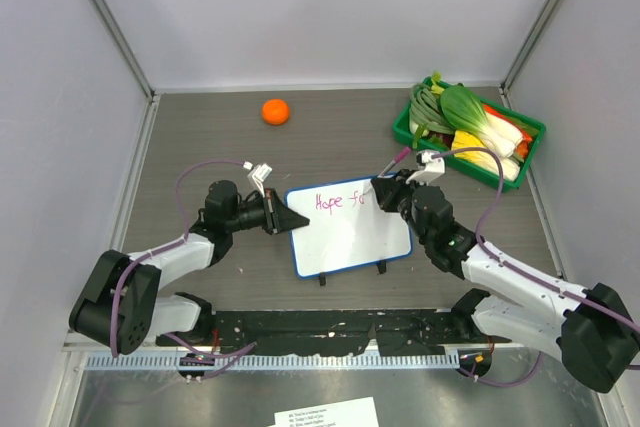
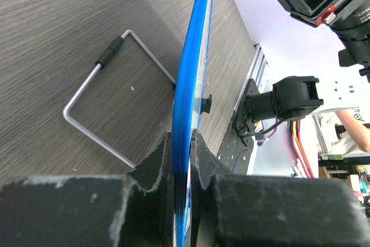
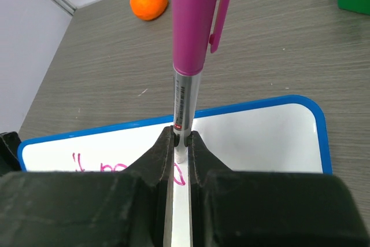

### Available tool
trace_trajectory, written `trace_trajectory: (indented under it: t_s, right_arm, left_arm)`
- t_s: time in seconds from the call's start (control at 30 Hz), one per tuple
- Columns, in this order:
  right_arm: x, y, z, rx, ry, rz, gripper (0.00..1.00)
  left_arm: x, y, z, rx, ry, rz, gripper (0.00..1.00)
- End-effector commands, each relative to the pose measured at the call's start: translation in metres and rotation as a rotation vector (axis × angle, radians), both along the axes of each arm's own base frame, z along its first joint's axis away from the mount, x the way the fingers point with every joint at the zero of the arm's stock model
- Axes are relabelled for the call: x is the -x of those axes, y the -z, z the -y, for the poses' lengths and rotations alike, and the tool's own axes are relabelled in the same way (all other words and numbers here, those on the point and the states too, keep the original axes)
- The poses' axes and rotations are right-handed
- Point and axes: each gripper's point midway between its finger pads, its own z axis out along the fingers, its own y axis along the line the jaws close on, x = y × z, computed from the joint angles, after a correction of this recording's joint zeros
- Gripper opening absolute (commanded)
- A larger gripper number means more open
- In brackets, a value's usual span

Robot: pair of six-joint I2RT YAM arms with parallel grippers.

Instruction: Write a sentence on the whiteboard

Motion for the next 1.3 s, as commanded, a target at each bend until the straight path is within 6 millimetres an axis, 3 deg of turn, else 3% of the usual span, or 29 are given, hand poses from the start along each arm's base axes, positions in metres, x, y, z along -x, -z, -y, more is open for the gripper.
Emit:
trace_trajectory:
  t_s: [0.0, 0.77, 1.27]
  right_arm:
    - [-0.008, -0.006, 0.005, -0.016, 0.04, 0.03, 0.01]
    - [0.005, 0.021, 0.01, 0.012, 0.007, -0.046, 0.01]
    - [0.008, 0.023, 0.006, 0.007, -0.02, -0.057, 0.01]
  left_arm:
    - [-0.009, 0.047, -0.02, -0.182, -0.083, 0.002, 0.0]
    - [-0.008, 0.047, -0.02, -0.183, -0.082, 0.004, 0.0]
    - [-0.008, 0.047, -0.02, -0.186, -0.083, 0.004, 0.0]
